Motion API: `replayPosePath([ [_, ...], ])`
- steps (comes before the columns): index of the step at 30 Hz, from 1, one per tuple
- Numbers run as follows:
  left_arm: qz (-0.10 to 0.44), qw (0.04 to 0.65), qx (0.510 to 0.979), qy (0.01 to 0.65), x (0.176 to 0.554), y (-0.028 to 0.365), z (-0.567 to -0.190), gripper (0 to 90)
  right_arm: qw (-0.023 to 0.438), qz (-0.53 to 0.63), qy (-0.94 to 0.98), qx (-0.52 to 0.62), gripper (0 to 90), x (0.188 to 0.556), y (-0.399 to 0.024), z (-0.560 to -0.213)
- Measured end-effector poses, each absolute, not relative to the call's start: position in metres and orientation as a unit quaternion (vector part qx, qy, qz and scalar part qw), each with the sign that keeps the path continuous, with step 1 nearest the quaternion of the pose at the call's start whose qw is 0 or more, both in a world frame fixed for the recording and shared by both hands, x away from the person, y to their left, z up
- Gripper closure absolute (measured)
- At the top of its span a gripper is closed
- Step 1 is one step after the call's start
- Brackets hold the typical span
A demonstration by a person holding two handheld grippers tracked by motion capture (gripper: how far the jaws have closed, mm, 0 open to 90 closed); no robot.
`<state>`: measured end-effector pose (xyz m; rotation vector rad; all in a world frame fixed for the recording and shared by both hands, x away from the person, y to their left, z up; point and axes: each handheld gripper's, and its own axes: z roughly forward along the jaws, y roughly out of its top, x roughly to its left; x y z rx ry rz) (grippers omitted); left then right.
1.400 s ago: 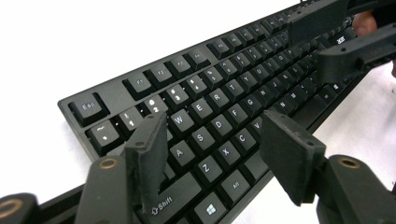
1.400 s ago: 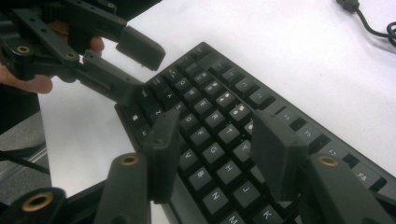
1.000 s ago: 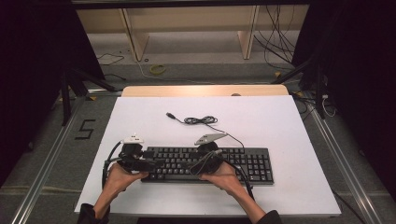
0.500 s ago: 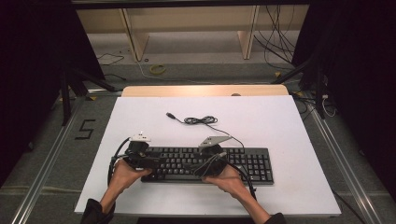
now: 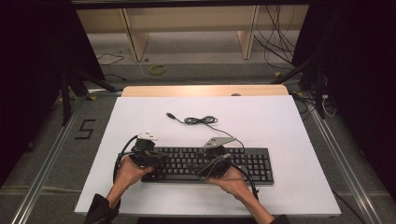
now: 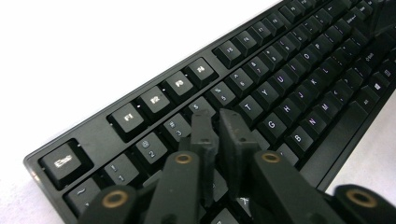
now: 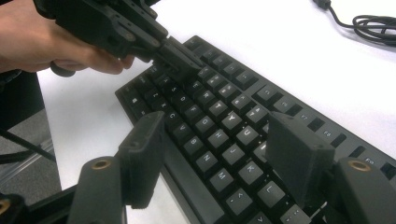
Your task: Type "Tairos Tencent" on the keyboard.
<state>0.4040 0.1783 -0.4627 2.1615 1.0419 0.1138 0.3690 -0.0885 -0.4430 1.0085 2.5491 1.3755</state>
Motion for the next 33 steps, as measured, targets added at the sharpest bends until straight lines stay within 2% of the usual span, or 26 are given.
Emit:
replayPosePath([
  [4,0.042,0.355,0.842,0.404,0.405,0.175,-0.464,88.8,0.038,0.449,0.831,0.328,38.5,0.368,-0.090,-0.443],
  [17,0.040,0.336,0.849,0.406,0.409,0.171,-0.469,89.1,0.040,0.452,0.829,0.329,38.6,0.366,-0.094,-0.441],
  [27,0.041,0.348,0.843,0.409,0.407,0.172,-0.467,88.9,0.040,0.450,0.829,0.328,38.7,0.366,-0.093,-0.442],
  [33,0.035,0.367,0.835,0.408,0.404,0.175,-0.459,80.9,0.041,0.454,0.827,0.330,38.8,0.366,-0.094,-0.440],
])
